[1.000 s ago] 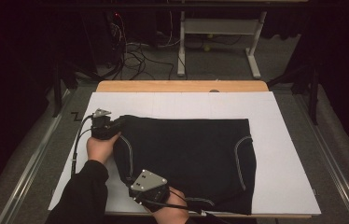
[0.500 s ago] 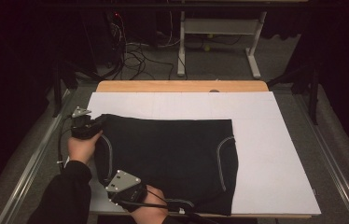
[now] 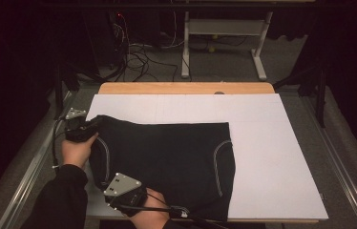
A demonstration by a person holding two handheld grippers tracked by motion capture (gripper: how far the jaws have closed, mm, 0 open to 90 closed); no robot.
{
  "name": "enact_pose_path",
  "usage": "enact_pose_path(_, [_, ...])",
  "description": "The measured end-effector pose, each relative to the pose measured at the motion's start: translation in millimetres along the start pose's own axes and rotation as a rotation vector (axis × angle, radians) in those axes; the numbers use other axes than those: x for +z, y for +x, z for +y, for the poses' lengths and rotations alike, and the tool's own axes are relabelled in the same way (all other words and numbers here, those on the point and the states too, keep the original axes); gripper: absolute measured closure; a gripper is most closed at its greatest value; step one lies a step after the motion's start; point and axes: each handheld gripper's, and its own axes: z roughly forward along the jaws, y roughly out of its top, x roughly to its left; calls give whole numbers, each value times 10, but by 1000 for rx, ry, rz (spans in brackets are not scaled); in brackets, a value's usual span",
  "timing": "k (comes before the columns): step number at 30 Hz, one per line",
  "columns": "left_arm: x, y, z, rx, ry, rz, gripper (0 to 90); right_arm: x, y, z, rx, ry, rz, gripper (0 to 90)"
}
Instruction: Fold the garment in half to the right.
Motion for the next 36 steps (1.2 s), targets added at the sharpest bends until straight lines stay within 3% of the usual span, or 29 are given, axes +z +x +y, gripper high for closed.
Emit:
enact_pose_path(11, [15, -552, 262, 66, -1, -8, 772, -459, -201, -185, 38, -73, -37, 770])
enact_pose_path(15, [46, -729, 325, 63, -1, -16, 772, -635, -306, -285, 65, -89, -55, 769])
enact_pose_path(26, [184, -1075, 388, 61, 8, -34, 770, -938, -510, -554, 113, -96, -87, 768])
enact_pose_path(36, [304, -1359, 446, 108, 7, -73, 768, -1162, -617, -734, 134, -86, -128, 767])
